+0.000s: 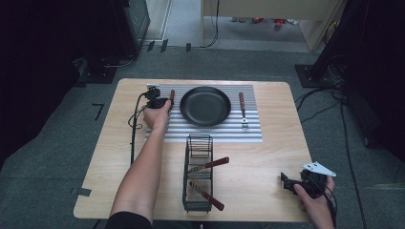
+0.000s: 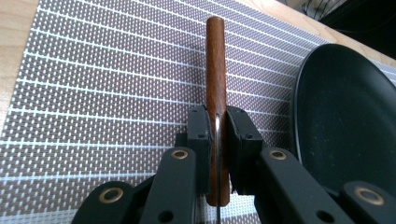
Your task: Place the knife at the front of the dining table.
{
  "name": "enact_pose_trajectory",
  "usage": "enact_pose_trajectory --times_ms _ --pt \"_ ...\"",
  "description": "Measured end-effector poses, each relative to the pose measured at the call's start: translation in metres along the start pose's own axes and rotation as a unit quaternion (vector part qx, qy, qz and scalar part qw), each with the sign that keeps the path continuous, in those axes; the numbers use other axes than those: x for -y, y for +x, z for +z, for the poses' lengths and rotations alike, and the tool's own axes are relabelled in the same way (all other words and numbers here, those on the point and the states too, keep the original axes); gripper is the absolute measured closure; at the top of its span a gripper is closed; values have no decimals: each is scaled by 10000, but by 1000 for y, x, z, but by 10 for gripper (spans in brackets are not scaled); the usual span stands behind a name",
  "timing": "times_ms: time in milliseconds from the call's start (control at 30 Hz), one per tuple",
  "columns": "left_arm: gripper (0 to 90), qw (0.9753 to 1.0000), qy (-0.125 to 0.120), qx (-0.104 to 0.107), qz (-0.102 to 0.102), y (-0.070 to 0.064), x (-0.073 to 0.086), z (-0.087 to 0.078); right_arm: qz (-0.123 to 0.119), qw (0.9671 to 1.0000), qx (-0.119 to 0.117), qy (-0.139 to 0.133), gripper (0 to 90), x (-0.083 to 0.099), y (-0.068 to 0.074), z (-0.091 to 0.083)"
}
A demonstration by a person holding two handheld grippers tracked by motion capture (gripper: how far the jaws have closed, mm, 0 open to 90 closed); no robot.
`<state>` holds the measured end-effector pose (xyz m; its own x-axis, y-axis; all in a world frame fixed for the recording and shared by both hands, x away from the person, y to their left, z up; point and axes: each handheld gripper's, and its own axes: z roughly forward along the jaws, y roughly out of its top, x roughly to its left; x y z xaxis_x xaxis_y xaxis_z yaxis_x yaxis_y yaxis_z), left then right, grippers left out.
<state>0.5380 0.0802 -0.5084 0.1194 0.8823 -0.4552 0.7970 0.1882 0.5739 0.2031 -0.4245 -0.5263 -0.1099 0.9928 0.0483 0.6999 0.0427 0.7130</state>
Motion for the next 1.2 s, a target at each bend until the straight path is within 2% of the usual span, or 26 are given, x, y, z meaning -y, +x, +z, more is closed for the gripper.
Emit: enact_pose_trajectory --times_ms 33,133,333,467,533,700,767,833,900,933,1100,1167,1200 --pt "820 10000 -13 -17 7 -1 0 0 -4 10000 -7 -1 0 0 0 0" --pt "814 9997 -65 -128 218 -4 2 0 -6 10000 -4 1 0 0 0 0" --pt "798 9997 -116 -126 179 -2 3 -1 -5 10000 -6 -1 0 0 0 0" --pt "750 9994 -148 -185 247 -1 2 -3 -14 10000 -7 0 0 0 0 0" --pt "743 9990 -156 -275 319 0 2 -4 -17 10000 -9 -1 0 0 0 0" --pt "743 9984 -134 -312 441 -2 3 -5 -15 10000 -10 -1 0 0 0 0" --pt "743 9972 -121 -431 592 -5 4 -5 -16 10000 -8 0 0 0 0 0" --pt "742 9965 -125 -489 660 -7 4 -5 -16 10000 -7 1 0 0 0 0" --pt "742 9946 -110 -635 808 -11 5 -4 -18 10000 -4 1 0 0 0 0" --pt "753 9928 -107 -766 911 -14 5 -3 -18 10000 -5 0 0 0 0 0" --pt "775 9939 -108 -780 768 -12 4 -4 -15 10000 -8 0 0 0 0 0" --pt "775 9948 -124 -782 641 -11 4 -4 -17 10000 -9 -1 0 0 0 0" --pt "776 9957 -143 -783 478 -9 3 -5 -16 10000 -10 -2 0 0 0 0"
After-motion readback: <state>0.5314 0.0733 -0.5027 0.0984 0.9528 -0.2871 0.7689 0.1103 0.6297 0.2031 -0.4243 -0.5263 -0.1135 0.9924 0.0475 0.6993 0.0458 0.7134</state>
